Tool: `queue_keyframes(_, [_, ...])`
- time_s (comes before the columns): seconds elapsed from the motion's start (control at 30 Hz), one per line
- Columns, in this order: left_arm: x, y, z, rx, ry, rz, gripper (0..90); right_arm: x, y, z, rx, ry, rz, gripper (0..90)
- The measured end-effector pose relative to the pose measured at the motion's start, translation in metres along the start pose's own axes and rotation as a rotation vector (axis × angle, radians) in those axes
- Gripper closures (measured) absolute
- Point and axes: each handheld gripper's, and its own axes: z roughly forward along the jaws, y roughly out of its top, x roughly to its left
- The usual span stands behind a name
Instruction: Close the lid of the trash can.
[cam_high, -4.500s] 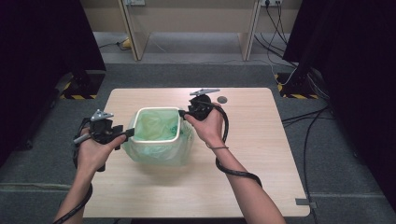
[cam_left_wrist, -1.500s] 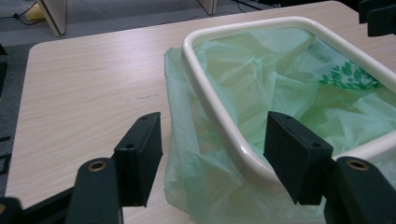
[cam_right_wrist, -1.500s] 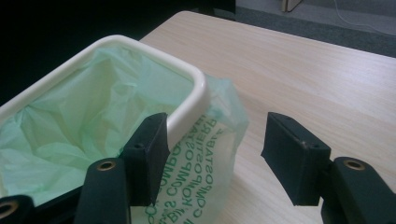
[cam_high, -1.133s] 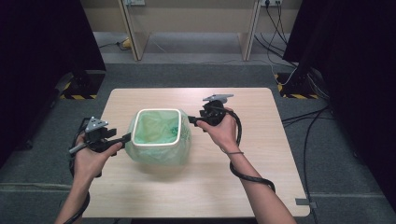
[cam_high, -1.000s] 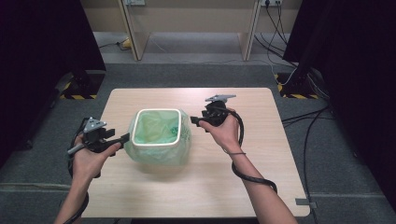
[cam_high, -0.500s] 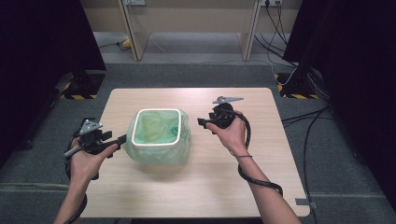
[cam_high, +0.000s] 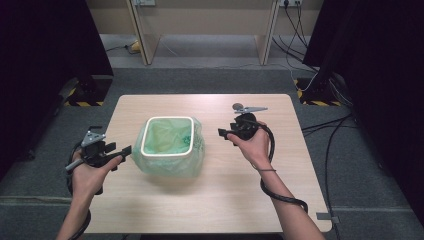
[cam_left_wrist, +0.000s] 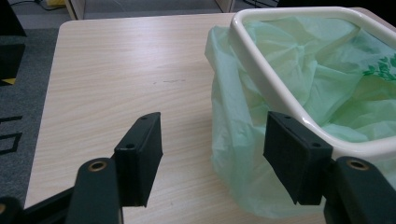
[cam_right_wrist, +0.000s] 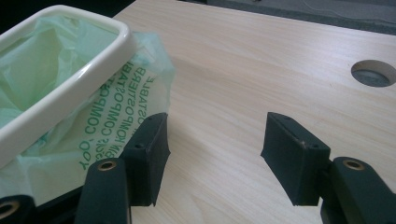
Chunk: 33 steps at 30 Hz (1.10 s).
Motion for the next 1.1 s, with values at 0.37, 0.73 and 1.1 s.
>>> queue_keyframes(0.37, [0.003,-0.005,0.001,0.003,0.002,-0.018,36.8,-0.010,-0.009,-0.007,0.000,-0.015,0.016,40.6])
queue_keyframes(0.73, [0.008,-0.011,0.001,0.017,0.006,-0.023,36.8,-0.022,-0.018,-0.017,-0.004,-0.039,0.033,40.6])
queue_keyframes(1.1, [0.010,-0.015,0.001,0.017,0.009,-0.026,36.7,-0.036,-0.029,-0.026,-0.003,-0.063,0.053,40.5])
